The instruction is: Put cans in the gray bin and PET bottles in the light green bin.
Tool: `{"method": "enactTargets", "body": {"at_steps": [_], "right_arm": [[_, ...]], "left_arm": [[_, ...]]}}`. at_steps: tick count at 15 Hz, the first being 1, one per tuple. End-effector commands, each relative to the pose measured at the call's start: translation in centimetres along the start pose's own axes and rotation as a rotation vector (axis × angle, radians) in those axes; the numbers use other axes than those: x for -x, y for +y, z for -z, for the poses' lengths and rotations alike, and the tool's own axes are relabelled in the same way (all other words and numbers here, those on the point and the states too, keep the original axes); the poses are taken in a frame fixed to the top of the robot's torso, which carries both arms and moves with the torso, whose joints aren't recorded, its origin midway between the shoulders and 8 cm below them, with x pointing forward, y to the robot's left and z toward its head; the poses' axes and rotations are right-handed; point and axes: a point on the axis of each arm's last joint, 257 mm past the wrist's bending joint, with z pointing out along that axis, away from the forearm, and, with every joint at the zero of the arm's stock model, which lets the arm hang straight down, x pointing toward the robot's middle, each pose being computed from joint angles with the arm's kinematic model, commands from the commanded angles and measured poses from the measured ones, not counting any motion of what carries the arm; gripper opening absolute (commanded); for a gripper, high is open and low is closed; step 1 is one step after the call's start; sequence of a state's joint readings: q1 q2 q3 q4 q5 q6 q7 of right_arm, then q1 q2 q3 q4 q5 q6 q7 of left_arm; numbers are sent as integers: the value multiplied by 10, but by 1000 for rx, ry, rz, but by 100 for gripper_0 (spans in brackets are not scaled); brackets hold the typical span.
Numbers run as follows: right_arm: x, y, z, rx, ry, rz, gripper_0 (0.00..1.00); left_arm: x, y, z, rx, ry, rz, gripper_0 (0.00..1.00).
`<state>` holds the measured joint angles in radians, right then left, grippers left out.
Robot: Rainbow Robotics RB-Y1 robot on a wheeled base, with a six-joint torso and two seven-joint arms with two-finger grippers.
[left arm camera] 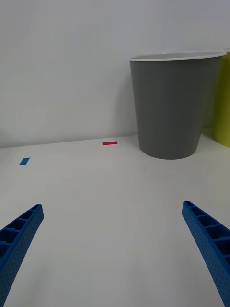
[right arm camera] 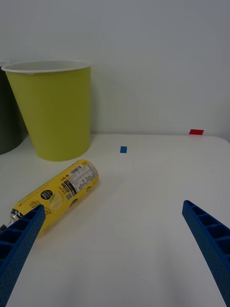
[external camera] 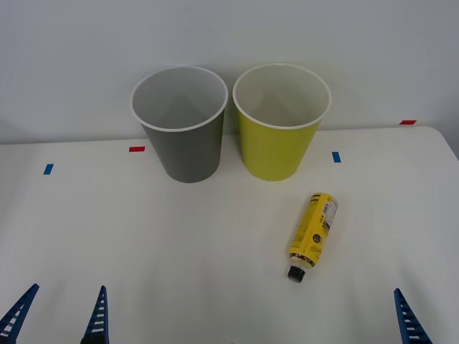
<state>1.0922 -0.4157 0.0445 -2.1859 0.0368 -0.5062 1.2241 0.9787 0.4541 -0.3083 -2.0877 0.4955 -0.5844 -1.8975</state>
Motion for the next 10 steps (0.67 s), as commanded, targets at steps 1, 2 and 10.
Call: {"method": "enactTargets", "body": {"at_steps": [1, 2, 10], "right_arm": [[0, 0, 0, 0, 0, 0, 100], [0, 0, 0, 0, 0, 0, 100], [0, 0, 0, 0, 0, 0, 100]], "left_arm": [[0, 0, 0, 0, 0, 0, 100], [0, 0, 0, 0, 0, 0, 100], [0, 0, 0, 0, 0, 0, 100]]}}
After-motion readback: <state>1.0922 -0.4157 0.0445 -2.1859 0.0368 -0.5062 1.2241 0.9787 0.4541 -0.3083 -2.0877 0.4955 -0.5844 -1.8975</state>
